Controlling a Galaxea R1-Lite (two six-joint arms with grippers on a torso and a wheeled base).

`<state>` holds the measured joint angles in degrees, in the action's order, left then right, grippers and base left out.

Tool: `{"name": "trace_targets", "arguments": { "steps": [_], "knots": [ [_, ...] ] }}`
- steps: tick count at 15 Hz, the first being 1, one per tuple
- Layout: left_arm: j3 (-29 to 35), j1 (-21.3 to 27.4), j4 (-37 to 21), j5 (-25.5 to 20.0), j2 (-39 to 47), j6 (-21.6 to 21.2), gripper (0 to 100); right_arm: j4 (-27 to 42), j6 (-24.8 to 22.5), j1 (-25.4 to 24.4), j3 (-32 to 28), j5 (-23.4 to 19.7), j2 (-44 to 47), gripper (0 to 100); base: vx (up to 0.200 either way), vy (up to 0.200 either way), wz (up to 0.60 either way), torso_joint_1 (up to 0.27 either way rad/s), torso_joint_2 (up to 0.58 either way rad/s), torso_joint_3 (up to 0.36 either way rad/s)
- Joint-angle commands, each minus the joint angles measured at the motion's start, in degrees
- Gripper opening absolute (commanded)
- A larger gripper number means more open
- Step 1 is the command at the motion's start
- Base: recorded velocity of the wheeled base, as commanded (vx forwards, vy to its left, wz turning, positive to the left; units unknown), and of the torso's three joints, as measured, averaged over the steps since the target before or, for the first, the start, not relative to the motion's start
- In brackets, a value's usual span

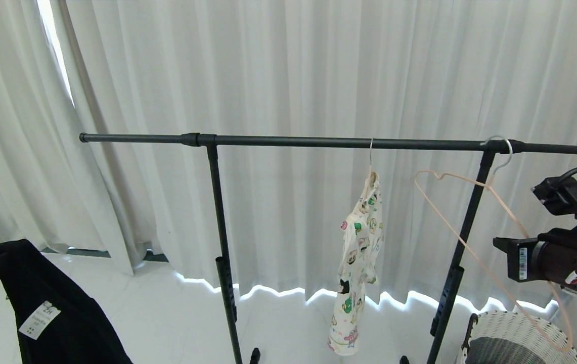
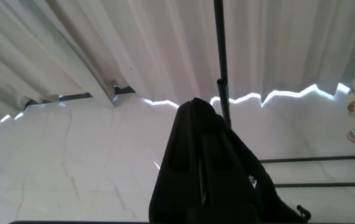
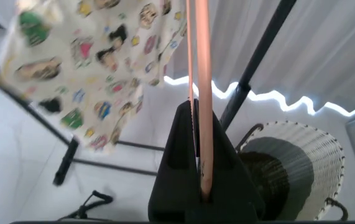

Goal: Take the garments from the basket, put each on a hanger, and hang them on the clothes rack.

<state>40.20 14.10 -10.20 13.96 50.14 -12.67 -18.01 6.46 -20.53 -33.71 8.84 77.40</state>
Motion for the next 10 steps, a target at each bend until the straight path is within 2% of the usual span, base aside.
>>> {"name": "trace_targets", "arguments": {
  "steps": [1,6,8,10],
  "knots": [
    [-0.04,2.16,0.01,0.02,0.13,0.01,0,1.04,-0.04,-1.97,0.04,-0.22,-3.04,0,-0.200,0.000,0.00,-0.002,0.00,-0.002],
    [-0.30,5.67,0.01,0.02,0.49,0.01,0,1.57,0.13,-8.91,0.13,-0.31,-5.59,0,-0.200,0.000,0.00,0.002,0.00,0.003],
    [-1.09,5.76,0.01,0.10,0.57,-0.34,0,1.57,0.48,-12.61,0.48,-0.75,-6.47,0,0.000,0.000,0.00,0.000,0.00,0.000],
    [-3.64,5.76,0.01,0.10,0.49,-3.68,0,1.57,1.45,-17.35,1.89,-3.48,-7.96,0,0.000,0.000,0.00,0.000,0.00,0.000]
  ]
}}
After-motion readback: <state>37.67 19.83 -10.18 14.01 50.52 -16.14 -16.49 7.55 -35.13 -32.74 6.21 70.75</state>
